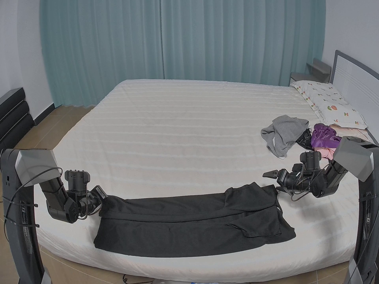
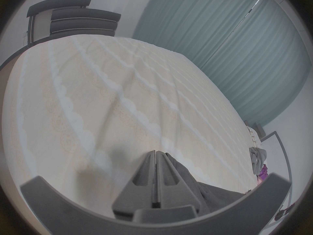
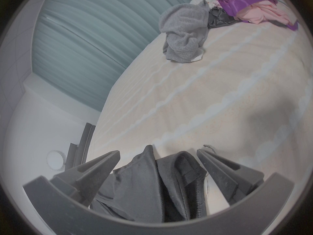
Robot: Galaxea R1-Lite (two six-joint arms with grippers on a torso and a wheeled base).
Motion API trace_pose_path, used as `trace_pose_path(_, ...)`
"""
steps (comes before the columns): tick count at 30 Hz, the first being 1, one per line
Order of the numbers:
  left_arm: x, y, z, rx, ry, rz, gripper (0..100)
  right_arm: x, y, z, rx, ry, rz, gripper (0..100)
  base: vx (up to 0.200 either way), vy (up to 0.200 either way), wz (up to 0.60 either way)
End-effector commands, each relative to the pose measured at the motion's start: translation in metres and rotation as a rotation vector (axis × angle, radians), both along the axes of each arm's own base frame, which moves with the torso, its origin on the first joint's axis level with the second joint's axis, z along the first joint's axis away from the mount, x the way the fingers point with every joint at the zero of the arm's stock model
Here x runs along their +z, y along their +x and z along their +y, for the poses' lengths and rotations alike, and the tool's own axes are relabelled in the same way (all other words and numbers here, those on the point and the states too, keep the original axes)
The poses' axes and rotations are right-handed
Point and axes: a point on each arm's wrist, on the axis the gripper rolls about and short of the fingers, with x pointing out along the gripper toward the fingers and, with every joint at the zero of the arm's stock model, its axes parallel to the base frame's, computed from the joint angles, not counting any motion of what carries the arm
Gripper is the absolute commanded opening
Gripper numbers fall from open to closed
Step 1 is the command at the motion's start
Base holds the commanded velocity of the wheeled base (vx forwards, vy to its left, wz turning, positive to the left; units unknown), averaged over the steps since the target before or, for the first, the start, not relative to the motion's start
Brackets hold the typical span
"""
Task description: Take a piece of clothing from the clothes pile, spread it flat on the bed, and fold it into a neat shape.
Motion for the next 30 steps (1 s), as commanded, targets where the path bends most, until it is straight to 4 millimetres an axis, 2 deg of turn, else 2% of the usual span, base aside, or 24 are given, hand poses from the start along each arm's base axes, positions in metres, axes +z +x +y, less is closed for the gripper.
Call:
trace_pose_path(1,0.002,-0.003,0.000,0.002,0.000,0.003,0,-0.006,0.007,0.005,-0.011,0.008,0.023,100,0.000,0.000,0.00)
trace_pose_path(7,0.002,-0.008,0.000,0.002,0.000,0.015,0,-0.013,0.015,0.006,-0.060,-0.036,0.047,100,0.000,0.000,0.00)
trace_pose_path(15,0.002,-0.008,0.000,0.002,-0.007,0.016,0,-0.013,0.015,0.006,-0.061,-0.037,0.057,100,0.000,0.000,0.00)
trace_pose_path(16,0.002,-0.008,0.000,0.002,-0.007,0.016,0,-0.014,0.014,0.006,-0.062,-0.038,0.063,0,0.000,0.000,0.00)
trace_pose_path(26,0.002,-0.007,0.000,-0.001,-0.011,0.012,0,-0.009,0.011,0.011,-0.092,-0.078,0.084,0,0.000,0.000,0.00)
trace_pose_path(30,0.003,-0.005,0.000,-0.003,-0.012,0.004,0,-0.001,0.012,0.005,-0.111,-0.075,0.061,0,0.000,0.000,0.00)
